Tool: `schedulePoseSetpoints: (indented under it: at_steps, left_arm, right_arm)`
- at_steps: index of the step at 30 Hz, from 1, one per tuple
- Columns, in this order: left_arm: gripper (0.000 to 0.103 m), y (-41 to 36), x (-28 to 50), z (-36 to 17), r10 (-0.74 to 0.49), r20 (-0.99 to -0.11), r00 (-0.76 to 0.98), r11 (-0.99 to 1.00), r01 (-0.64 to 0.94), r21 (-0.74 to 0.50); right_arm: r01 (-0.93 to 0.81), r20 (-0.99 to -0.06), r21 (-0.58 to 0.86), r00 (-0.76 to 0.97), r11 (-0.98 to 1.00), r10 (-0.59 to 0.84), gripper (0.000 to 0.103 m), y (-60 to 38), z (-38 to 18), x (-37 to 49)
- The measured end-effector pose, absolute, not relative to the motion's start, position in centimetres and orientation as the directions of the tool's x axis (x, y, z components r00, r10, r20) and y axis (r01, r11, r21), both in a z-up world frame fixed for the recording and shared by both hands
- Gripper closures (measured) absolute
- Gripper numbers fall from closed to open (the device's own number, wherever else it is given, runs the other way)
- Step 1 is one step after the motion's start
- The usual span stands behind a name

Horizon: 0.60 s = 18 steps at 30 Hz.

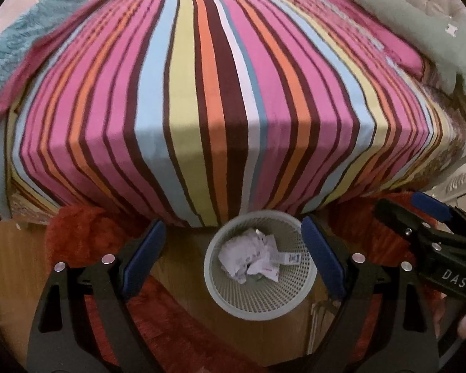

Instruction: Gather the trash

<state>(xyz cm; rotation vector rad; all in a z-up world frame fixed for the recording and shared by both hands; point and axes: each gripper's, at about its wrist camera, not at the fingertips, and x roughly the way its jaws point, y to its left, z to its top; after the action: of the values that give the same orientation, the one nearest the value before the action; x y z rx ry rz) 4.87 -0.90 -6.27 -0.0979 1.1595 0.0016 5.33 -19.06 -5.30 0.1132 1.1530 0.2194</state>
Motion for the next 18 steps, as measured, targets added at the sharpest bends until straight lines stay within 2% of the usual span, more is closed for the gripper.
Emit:
schedulePoseSetpoints:
  at_steps: [18]
  left_arm:
    - [0.016, -1.3, 3.5, -2.0, 0.007, -0.858, 0.514, 0.998, -0.053, -0.024]
  right_arm:
    - [-0.109, -0.843, 0.197, 0.488, 0.974, 0.225, 0.019, -19.8, -2.8, 3.9]
